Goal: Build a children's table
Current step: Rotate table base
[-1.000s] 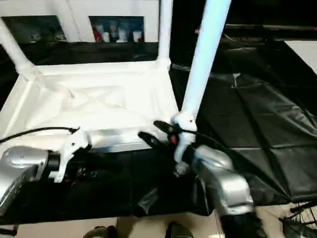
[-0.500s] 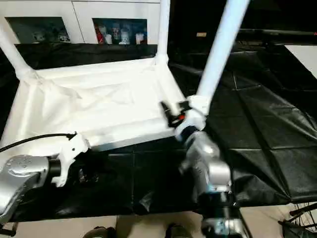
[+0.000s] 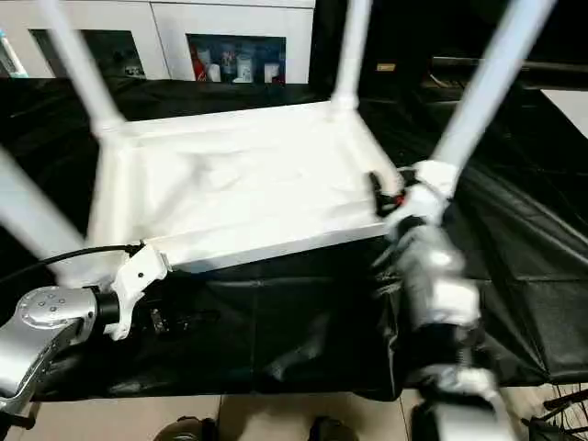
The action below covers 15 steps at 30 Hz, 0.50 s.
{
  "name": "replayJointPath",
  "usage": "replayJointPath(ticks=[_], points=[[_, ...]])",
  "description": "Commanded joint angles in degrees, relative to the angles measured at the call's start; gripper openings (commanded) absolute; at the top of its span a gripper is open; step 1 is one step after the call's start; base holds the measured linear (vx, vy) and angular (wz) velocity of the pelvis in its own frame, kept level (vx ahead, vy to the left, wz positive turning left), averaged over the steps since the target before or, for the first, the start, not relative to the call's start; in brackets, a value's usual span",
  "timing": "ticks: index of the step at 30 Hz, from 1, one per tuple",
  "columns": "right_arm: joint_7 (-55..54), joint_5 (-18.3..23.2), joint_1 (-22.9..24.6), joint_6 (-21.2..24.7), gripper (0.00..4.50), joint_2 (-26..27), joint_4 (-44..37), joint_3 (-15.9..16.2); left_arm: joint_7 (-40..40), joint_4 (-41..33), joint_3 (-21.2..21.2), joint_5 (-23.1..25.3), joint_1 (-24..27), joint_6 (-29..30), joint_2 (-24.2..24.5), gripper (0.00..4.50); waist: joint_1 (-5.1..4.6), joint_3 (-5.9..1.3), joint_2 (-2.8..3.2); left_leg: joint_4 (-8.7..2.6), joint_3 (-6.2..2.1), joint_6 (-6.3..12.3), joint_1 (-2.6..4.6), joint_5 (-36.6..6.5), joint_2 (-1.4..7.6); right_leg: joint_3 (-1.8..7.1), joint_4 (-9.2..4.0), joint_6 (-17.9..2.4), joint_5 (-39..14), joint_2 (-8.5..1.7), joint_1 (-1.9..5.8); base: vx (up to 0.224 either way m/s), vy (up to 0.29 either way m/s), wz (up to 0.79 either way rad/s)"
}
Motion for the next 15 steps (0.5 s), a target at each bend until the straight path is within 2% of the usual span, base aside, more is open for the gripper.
replayJointPath(ticks=[1, 3, 6, 10, 13, 14, 15], points=[[0.0, -0.6, -1.8, -3.0, 3.1, -3.2, 2.1, -3.3, 0.8, 0.7, 1.5, 0.7, 0.4, 0.0, 1.2, 4.48, -0.49, -4.78, -0.28, -3.72, 0.07, 2.53, 1.12, -10.8, 0.34, 0.83, -2.81, -9.8, -10.6, -0.42, 3.27, 0.0, 0.0, 0.0], [0.4, -0.8, -2.8, -3.8, 3.1, -4.8, 4.0, -3.4, 0.6, 0.8, 2.0, 0.4, 0.8, -0.4, 1.6, 4.48, -0.62, -4.84, -0.57, -3.6, 0.11, 3.28, 0.99, -10.2, 0.31, 0.78, -2.81, -10.1, -10.5, -0.46, 3.37, 0.0, 0.0, 0.0], [1.7, -1.1, -5.1, -5.7, 3.1, -7.2, 8.4, -3.7, -1.1, 0.1, 3.9, -1.4, 2.8, -2.2, 3.2, 4.48, -0.73, -4.81, -0.62, -3.44, 0.11, 4.07, 0.87, -10.0, 0.29, 0.65, -2.82, -10.6, -11.9, -0.52, 3.4, 0.0, 0.0, 0.0], [3.9, -1.2, -5.7, -6.3, 3.1, -7.3, 9.4, -2.9, -4.5, -1.7, 6.1, -4.6, 5.4, -3.9, 4.5, 4.48, -1.0, -4.65, -0.54, -3.51, 0.06, 4.38, 0.9, -11.2, 0.37, 0.57, -3.06, -10.4, -14.2, -0.51, 3.21, 0.0, 0.0, 0.0], [8.3, -2.3, -4.2, -6.7, 3.1, -5.9, 7.8, 0.9, -8.1, -3.3, 12.0, -10.6, 8.7, -3.1, 5.5, 4.48, -1.43, -4.47, -0.42, -3.75, -0.02, 4.24, 0.79, -12.6, 0.53, 0.51, -3.18, -11.1, -14.8, -0.48, 3.12, 0.0, 0.0, 0.0], [10.5, -2.7, -2.9, -6.9, 3.1, -5.2, 5.9, 3.0, -9.1, -2.6, 15.2, -13.0, 9.2, -2.4, 6.0, 4.48, -1.57, -4.44, -0.3, -3.76, 0.03, 4.14, 0.95, -13.5, 0.55, 0.52, -3.28, -11.2, -15.3, -0.41, 2.96, 0.0, 0.0, 0.0], [10.8, -2.7, -2.6, -6.9, 3.1, -5.0, 5.6, 3.4, -9.2, -2.4, 15.8, -13.4, 9.3, -2.3, 6.1, 4.48, -1.57, -4.37, -0.23, -3.79, -0.03, 3.98, 0.85, -13.7, 0.47, 0.48, -3.2, -11.2, -15.5, -0.39, 3.01, 0.0, 0.0, 0.0]])
